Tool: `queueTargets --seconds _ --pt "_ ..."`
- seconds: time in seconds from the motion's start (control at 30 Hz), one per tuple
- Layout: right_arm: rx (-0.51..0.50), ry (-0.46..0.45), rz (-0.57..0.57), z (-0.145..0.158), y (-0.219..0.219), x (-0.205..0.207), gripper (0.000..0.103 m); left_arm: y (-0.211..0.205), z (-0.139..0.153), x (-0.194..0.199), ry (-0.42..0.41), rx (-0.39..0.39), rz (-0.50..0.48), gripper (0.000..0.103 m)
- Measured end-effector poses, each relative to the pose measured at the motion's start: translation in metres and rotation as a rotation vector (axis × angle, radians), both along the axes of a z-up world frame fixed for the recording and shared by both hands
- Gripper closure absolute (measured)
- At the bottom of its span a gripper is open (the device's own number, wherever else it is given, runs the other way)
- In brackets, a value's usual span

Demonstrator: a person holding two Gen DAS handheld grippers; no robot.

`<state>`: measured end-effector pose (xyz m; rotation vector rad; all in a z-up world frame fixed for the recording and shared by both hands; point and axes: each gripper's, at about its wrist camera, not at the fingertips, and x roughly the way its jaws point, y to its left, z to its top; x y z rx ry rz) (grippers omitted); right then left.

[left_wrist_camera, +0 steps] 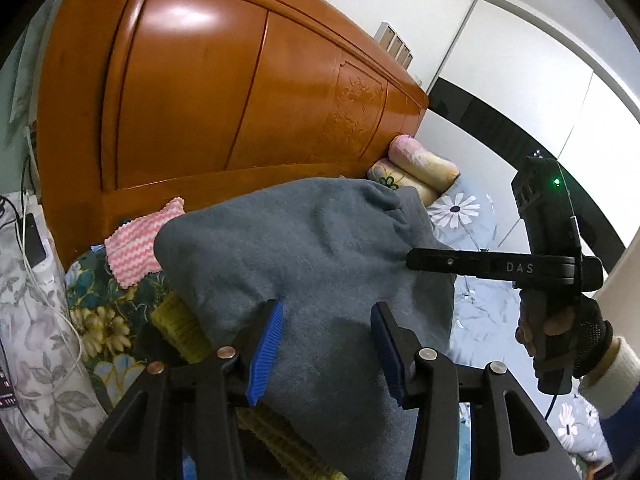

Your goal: Fold clothes

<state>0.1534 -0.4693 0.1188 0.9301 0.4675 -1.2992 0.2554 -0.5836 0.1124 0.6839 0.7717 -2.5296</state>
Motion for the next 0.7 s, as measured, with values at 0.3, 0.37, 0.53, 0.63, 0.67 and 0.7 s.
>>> queueTargets --seconds 0.3,0.37,0.53,0.63,0.67,0.7 --pt "-0.068 0.024 -0.036 0.024 0.038 0.014 0.059 0.018 0.027 0.020 0.029 -0.019 -0.002 0.037" --pt "-0.104 0.024 -0.054 0.030 0.056 0.018 0.053 0.025 0.031 0.028 0.031 -0.028 0.005 0.034" --pt "-0.141 0.007 -0.085 0.018 0.104 0.037 0.041 0.050 0.034 0.049 0.047 -0.041 0.018 0.022" --pt "-0.119 -0.022 -0.119 -0.002 0.124 0.045 0.037 0.067 0.029 0.061 0.047 -0.033 0.027 0.016" --pt "-0.112 -0.026 -0.133 -0.009 0.131 0.048 0.033 0.073 0.026 0.064 0.046 -0.028 0.029 0.013" --pt "-0.104 -0.027 -0.150 -0.015 0.137 0.051 0.029 0.078 0.022 0.066 0.041 -0.026 0.030 0.012"
